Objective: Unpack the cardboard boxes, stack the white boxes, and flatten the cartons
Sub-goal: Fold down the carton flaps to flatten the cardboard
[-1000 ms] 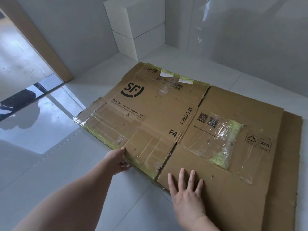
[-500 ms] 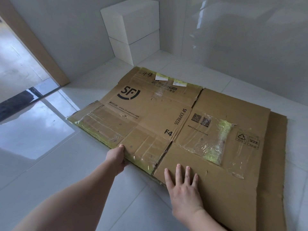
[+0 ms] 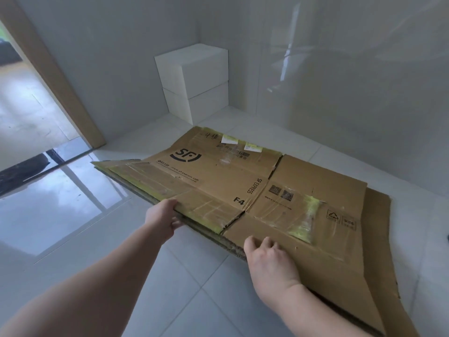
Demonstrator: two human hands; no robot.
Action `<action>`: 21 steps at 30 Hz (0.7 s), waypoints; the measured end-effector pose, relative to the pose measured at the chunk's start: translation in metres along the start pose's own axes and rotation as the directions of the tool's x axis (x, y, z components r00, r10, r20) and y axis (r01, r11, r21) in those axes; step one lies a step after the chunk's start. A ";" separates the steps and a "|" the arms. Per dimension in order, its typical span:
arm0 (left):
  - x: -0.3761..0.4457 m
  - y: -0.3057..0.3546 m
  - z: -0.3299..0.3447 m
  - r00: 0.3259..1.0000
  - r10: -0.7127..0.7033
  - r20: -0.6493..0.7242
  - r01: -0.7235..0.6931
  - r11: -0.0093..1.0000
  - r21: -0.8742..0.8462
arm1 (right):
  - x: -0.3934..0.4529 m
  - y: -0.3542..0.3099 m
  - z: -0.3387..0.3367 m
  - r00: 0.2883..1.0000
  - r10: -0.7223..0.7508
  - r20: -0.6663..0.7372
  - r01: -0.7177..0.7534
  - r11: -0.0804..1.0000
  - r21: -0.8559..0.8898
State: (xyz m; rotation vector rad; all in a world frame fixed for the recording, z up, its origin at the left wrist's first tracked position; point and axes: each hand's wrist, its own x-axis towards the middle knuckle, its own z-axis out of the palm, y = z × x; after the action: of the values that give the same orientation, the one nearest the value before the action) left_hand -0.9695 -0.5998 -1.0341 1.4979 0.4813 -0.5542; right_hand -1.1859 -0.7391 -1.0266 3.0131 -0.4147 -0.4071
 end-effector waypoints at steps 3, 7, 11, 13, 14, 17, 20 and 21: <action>-0.015 0.028 0.017 0.997 0.054 0.057 -0.053 0.998 -0.029 | 0.002 0.026 -0.038 0.997 0.007 -0.082 -0.004 1.000 0.030; -0.034 0.042 0.032 0.980 0.195 -0.039 -0.192 0.978 0.079 | -0.002 0.059 -0.070 0.991 0.035 -0.126 -0.025 0.996 0.080; -0.042 0.041 0.017 0.630 0.767 0.125 -0.492 0.269 0.828 | -0.005 0.080 -0.073 0.982 0.031 -0.188 -0.010 0.994 0.111; -0.042 0.042 0.005 0.432 0.743 0.511 -0.594 -0.193 0.781 | -0.005 0.087 -0.069 0.977 0.035 -0.208 -0.009 0.992 0.123; -0.040 0.044 -0.001 0.383 0.635 0.671 -0.626 -0.355 0.694 | -0.005 0.090 -0.067 0.976 0.032 -0.215 -0.004 0.992 0.130; -0.031 0.055 -0.013 0.345 0.433 0.833 -0.556 -0.621 0.553 | -0.006 0.097 -0.062 0.970 0.013 -0.241 0.020 0.991 0.131; -0.025 0.066 -0.004 0.351 0.489 0.799 -0.492 -0.630 0.601 | -0.007 0.102 -0.064 0.962 -0.001 -0.273 0.037 0.991 0.126; -0.025 0.069 0.001 0.328 0.497 0.804 -0.491 -0.637 0.594 | -0.008 0.105 -0.066 0.958 -0.006 -0.286 0.043 0.992 0.121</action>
State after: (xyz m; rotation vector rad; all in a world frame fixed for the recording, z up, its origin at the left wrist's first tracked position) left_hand -0.9466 -0.6004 -0.9644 2.8072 -1.4898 0.4413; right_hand -1.2021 -0.8353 -0.9500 3.1326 -0.3923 0.0588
